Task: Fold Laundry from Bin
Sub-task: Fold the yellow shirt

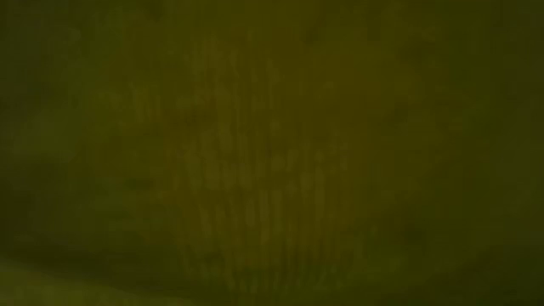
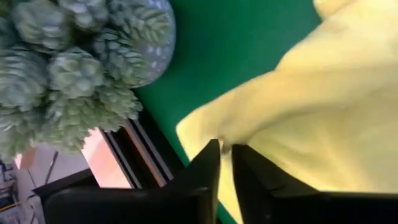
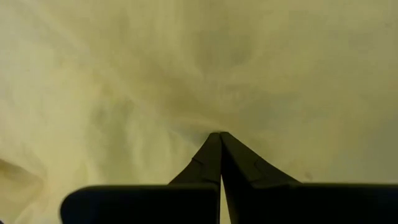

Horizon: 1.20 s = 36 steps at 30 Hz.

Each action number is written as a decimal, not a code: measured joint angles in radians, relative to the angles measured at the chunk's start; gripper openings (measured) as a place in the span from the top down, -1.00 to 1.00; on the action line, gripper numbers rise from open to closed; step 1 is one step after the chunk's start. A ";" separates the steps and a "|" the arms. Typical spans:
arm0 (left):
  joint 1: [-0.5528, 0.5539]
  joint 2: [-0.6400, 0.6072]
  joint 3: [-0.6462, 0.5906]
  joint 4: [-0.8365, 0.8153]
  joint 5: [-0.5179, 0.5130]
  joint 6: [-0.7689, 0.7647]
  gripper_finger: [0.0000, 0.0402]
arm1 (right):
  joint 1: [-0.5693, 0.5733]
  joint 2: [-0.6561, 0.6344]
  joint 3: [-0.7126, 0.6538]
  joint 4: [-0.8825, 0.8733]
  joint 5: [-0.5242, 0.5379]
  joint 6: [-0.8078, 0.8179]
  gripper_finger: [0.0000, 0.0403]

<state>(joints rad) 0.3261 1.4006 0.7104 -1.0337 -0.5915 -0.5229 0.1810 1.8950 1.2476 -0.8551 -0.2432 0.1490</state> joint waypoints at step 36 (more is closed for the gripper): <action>-0.432 0.000 -0.124 -0.061 0.518 -0.456 0.15 | 0.002 0.000 0.000 -0.001 -0.004 0.005 0.99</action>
<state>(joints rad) -0.1059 1.4008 0.5867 -1.0948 -0.0738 -0.9788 0.1829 1.8950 1.2476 -0.8557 -0.2467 0.1539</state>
